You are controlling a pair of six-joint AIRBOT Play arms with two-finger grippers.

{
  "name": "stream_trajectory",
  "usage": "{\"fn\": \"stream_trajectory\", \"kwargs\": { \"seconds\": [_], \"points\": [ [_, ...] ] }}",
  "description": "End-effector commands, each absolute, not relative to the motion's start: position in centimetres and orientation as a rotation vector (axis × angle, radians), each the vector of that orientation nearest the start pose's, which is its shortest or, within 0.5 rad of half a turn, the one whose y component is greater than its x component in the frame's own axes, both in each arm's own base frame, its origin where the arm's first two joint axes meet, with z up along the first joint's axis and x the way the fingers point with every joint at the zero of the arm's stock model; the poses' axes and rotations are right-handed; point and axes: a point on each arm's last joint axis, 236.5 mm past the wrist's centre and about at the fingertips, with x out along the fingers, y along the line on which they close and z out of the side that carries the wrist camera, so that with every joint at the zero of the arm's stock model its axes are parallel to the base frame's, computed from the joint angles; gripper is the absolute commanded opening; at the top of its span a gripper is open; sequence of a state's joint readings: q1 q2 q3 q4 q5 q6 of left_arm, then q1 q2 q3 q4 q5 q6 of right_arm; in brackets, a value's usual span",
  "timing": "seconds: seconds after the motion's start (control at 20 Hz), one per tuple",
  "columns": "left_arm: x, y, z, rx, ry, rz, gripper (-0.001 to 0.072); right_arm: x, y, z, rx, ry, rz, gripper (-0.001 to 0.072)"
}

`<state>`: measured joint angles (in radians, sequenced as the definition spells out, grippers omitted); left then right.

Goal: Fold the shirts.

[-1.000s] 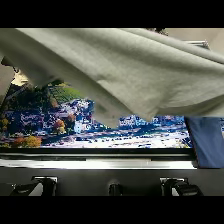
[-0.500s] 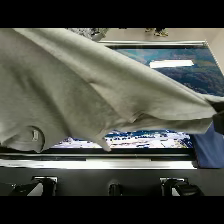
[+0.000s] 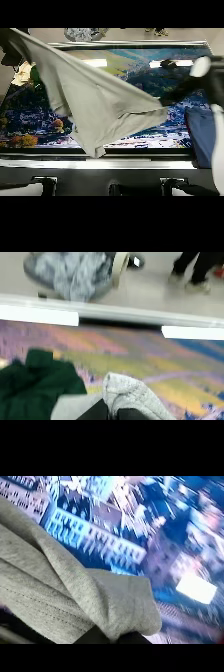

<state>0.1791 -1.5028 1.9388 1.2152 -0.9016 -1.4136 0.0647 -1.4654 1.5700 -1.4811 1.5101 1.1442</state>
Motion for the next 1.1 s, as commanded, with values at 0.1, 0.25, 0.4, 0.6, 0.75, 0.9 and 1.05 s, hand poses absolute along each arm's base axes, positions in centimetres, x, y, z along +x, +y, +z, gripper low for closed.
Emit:
{"fn": "stream_trajectory", "kwargs": {
  "seconds": [0.1, 0.25, 0.4, 0.6, 0.75, 0.9, 1.05],
  "points": [
    [60.8, 2.1, 13.4, -0.328, 0.687, -0.145, 0.0035, 49.3, 7.8, -6.0, -0.094, 1.269, 0.358, 0.0050],
    [59.5, 0.7, 8.9, -0.346, 0.845, -0.187, 0.0036, 51.8, 8.1, -5.4, -0.009, 1.172, 0.297, 0.0049],
    [56.2, -1.1, 4.8, -0.372, 1.060, -0.241, 0.0091, 51.6, 9.9, -4.6, 0.083, 1.169, 0.338, 0.0065],
    [51.2, -0.3, 4.6, -0.425, 1.249, -0.246, 0.0550, 50.0, 7.6, 1.9, 0.079, 1.148, 0.473, 0.0492],
    [45.5, 1.1, 3.8, -0.407, 1.457, -0.243, 0.0501, 45.3, 0.2, 4.5, 0.084, 1.253, 0.456, 0.0548],
    [40.7, -0.8, 1.1, -0.397, 1.573, -0.299, 0.0498, 39.9, -4.9, 2.9, 0.091, 1.451, 0.428, 0.0547],
    [35.3, -3.7, -4.0, -0.395, 1.650, -0.328, 0.0494, 38.1, -5.8, 1.6, 0.083, 1.510, 0.446, 0.0547]
  ]
}}
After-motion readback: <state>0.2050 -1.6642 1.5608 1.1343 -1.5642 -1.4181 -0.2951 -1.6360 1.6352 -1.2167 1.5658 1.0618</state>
